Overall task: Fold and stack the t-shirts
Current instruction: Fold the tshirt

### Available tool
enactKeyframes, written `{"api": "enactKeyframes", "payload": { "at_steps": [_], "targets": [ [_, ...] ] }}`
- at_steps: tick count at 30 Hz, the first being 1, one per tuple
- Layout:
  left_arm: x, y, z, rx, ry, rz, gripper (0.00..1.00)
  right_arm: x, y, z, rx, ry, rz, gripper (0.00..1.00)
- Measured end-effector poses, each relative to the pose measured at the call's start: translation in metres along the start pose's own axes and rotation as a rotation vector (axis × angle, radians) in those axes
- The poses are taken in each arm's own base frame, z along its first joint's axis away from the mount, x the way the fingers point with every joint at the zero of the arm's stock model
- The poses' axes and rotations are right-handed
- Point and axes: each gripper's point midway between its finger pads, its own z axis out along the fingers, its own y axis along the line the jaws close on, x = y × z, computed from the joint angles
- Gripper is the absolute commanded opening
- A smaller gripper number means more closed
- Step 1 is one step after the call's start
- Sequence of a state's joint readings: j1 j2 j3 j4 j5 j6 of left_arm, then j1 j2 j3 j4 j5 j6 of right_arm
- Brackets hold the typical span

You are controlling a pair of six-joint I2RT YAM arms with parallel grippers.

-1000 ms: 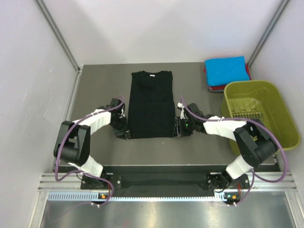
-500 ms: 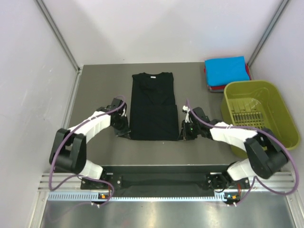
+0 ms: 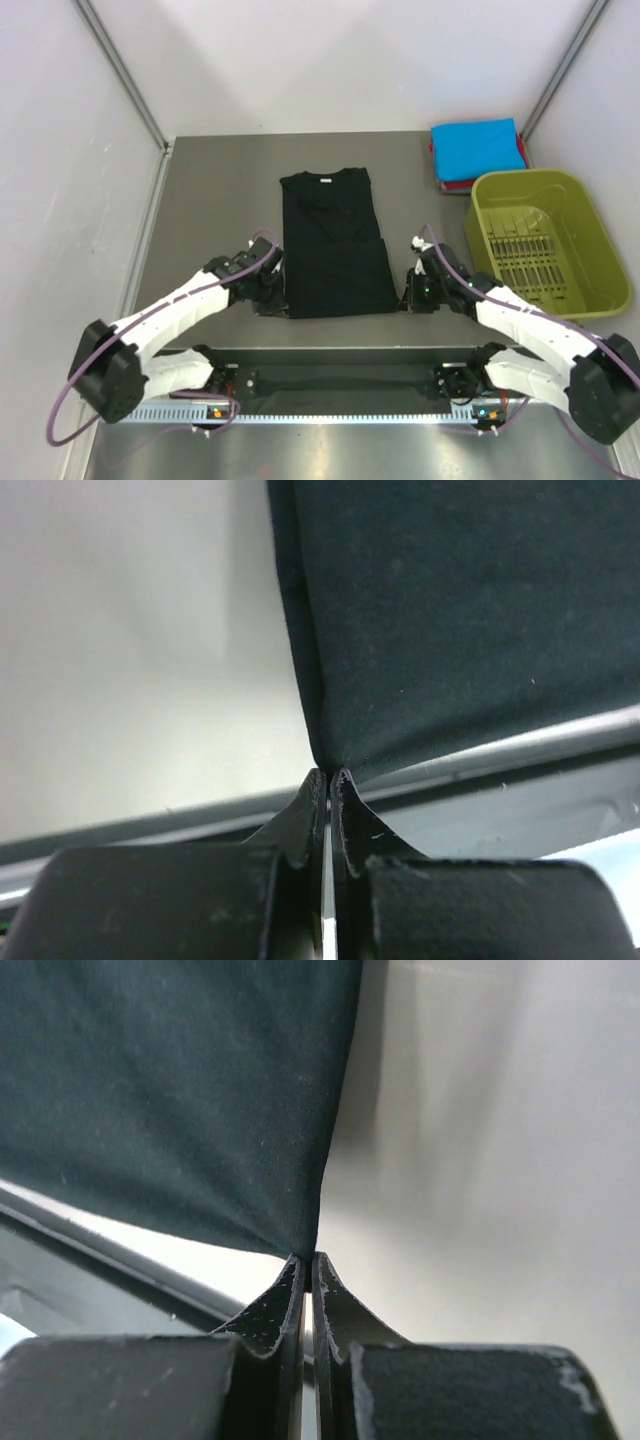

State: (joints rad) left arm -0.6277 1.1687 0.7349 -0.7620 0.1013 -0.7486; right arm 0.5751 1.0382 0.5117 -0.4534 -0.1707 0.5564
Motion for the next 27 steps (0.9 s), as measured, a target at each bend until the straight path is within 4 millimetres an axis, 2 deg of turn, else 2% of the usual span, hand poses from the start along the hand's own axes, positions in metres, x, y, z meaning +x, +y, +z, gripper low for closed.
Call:
{"api": "enactKeyframes", "payload": {
  "at_steps": [3,6,10,13,15,19,23,27],
  "targets": [
    [0.01,-0.008,-0.015,0.034,-0.035,0.016,0.0,0.003,0.001,-0.012,0.003,-0.021,0.016,0.0],
    [0.01,-0.011,-0.03,0.052,-0.076,-0.009,0.0,0.004,0.003,-0.022,0.003,-0.037,0.028,0.0],
    [-0.003,-0.016,-0.041,0.045,-0.123,-0.028,0.0,-0.006,0.009,-0.032,0.009,-0.059,0.025,0.0],
    [-0.019,-0.02,-0.045,0.007,-0.154,-0.028,0.0,-0.026,0.016,-0.038,0.029,-0.079,0.002,0.0],
    [-0.033,-0.022,-0.045,-0.024,-0.169,-0.028,0.0,-0.044,0.021,-0.039,0.046,-0.088,-0.023,0.0],
    [-0.076,-0.022,-0.044,-0.08,-0.199,-0.051,0.0,-0.084,0.026,-0.036,0.081,-0.103,-0.059,0.0],
    [-0.125,-0.015,-0.044,-0.104,-0.235,-0.093,0.0,-0.132,0.032,-0.029,0.094,-0.121,-0.094,0.0],
    [-0.179,-0.013,-0.048,-0.1,-0.283,-0.104,0.0,-0.183,0.038,-0.013,0.082,-0.124,-0.131,0.0]
  ]
}}
